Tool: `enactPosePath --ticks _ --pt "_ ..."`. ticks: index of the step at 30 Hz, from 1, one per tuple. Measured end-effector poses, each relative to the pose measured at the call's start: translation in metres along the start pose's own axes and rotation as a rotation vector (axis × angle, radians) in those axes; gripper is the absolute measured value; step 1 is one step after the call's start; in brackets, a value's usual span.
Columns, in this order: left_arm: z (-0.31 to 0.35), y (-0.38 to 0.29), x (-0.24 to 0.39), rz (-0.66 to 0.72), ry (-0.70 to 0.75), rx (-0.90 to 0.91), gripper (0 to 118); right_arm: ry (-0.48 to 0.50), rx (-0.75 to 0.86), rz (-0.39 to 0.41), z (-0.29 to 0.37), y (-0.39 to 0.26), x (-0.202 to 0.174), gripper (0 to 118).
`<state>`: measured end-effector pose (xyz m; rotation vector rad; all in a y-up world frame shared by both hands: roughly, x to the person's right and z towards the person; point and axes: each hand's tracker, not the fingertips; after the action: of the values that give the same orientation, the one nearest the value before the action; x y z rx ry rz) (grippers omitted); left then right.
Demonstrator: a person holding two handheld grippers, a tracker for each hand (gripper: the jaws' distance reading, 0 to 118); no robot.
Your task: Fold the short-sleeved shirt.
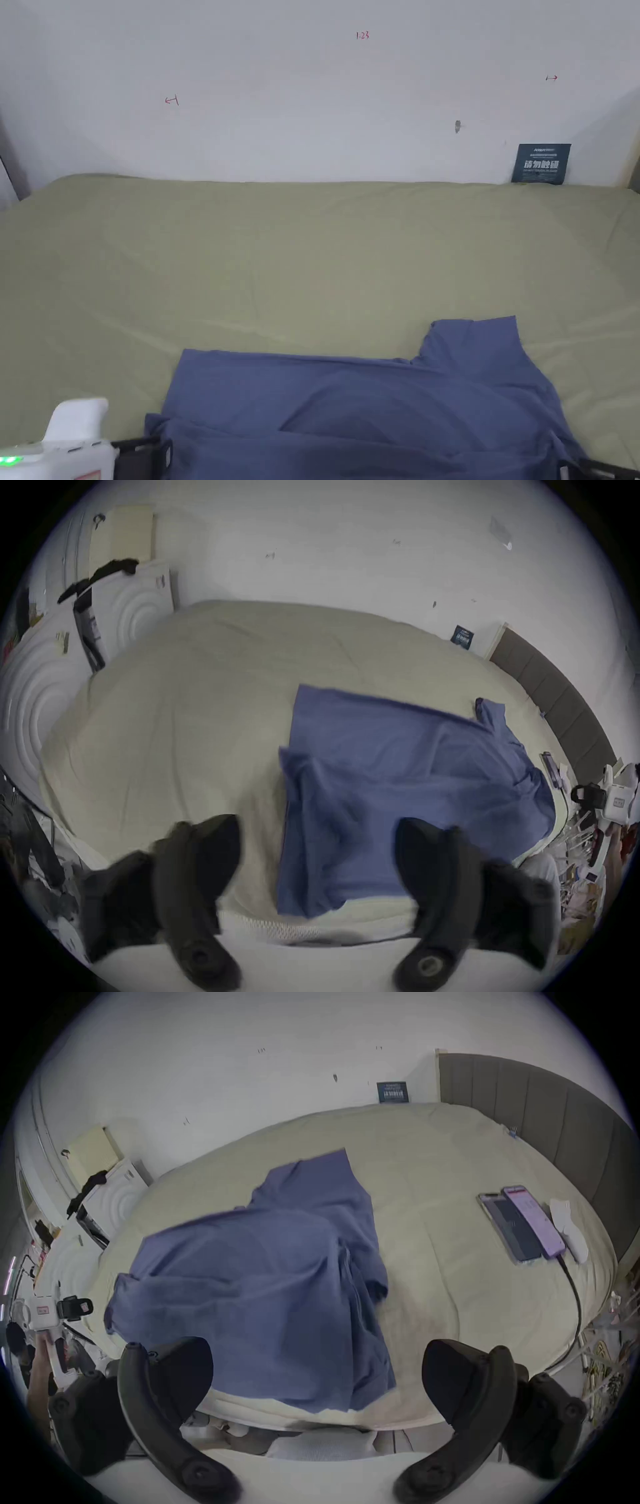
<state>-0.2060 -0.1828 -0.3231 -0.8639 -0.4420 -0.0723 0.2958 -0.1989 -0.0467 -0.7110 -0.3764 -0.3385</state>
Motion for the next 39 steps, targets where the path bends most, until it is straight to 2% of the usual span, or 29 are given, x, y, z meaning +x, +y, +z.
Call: enactPosePath --ticks 1,2,3,4,5,8,15,16,17,18,19,23,24,25,26,27,28,29,31,32,33,34,36,37,39 --pt "-0.007 0.011 0.002 0.01 0.005 0.008 22 -0.006 0.011 0.001 -0.006 0.008 0.002 1" --pt "-0.016 0.021 0.004 0.015 0.009 0.012 0 -0.011 0.013 -0.005 -0.013 0.014 0.001 1" --pt "-0.029 0.033 0.009 0.015 0.02 -0.005 0 -0.027 0.047 -0.031 -0.019 0.024 0.001 1" --pt "-0.038 0.042 0.01 0.02 0.024 -0.001 0 0.016 0.001 -0.028 -0.026 0.031 0.0 1" --pt "-0.048 0.05 0.011 0.022 0.014 0.001 0 0.018 -0.005 -0.031 -0.032 0.037 0.0 1" --pt "-0.081 0.076 0.02 0.011 0.005 -0.031 0 -0.005 0.001 0.005 -0.049 0.055 -0.006 1" --pt "-0.163 0.117 0.021 -0.018 0.084 -0.094 1 -0.031 -0.018 -0.003 -0.096 0.083 0.004 1" --pt "-0.172 0.12 0.019 -0.025 0.101 -0.103 33 -0.034 -0.024 0.002 -0.102 0.085 0.005 1" --pt "-0.181 0.122 0.018 -0.023 0.106 -0.111 77 -0.039 -0.032 0.01 -0.105 0.083 0.004 1" --pt "-0.192 0.124 0.015 -0.019 0.106 -0.136 111 -0.042 -0.037 0.013 -0.11 0.085 0.005 1" --pt "-0.201 0.125 0.014 -0.023 0.125 -0.167 118 -0.046 -0.04 0.013 -0.114 0.086 0.008 1" --pt "-0.224 0.126 0.017 -0.055 0.161 -0.196 116 -0.051 -0.074 0.006 -0.129 0.086 0.014 1" --pt "-0.226 0.125 0.017 -0.048 0.148 -0.208 110 -0.054 -0.082 0.007 -0.131 0.087 0.015 1" --pt "-0.226 0.125 0.017 -0.034 0.125 -0.224 93 -0.051 -0.093 0.006 -0.134 0.086 0.016 1" --pt "-0.223 0.124 0.018 -0.019 0.105 -0.21 87 -0.049 -0.101 0.009 -0.137 0.088 0.017 1" --pt "-0.214 0.126 0.019 -0.025 0.125 -0.199 71 -0.05 -0.105 0.012 -0.139 0.089 0.019 1" --pt "-0.208 0.128 0.022 -0.045 0.126 -0.186 29 -0.052 -0.113 0.015 -0.145 0.091 0.023 1" --pt "-0.203 0.129 0.026 -0.059 0.131 -0.175 0 -0.05 -0.127 0.019 -0.152 0.092 0.027 1" --pt "-0.203 0.132 0.025 -0.036 0.053 -0.183 1 -0.05 -0.132 0.014 -0.159 0.099 0.032 1" --pt "-0.204 0.132 0.028 -0.04 0.083 -0.18 1 -0.05 -0.134 0.006 -0.162 0.103 0.034 1" --pt "-0.205 0.132 0.03 -0.06 0.084 -0.187 1 -0.052 -0.136 0.001 -0.166 0.107 0.033 3" --pt "-0.207 0.132 0.03 -0.068 0.095 -0.184 1 -0.051 -0.14 0.0 -0.17 0.112 0.035 28" --pt "-0.209 0.132 0.026 -0.054 0.091 -0.19 1 -0.039 -0.178 -0.01 -0.182 0.122 0.041 110" --pt "-0.21 0.132 0.024 -0.034 0.083 -0.189 1 -0.031 -0.236 -0.028 -0.195 0.126 0.048 118" --pt "-0.21 0.131 0.021 -0.019 0.076 -0.19 1 -0.005 -0.254 -0.04 -0.202 0.124 0.063 118"
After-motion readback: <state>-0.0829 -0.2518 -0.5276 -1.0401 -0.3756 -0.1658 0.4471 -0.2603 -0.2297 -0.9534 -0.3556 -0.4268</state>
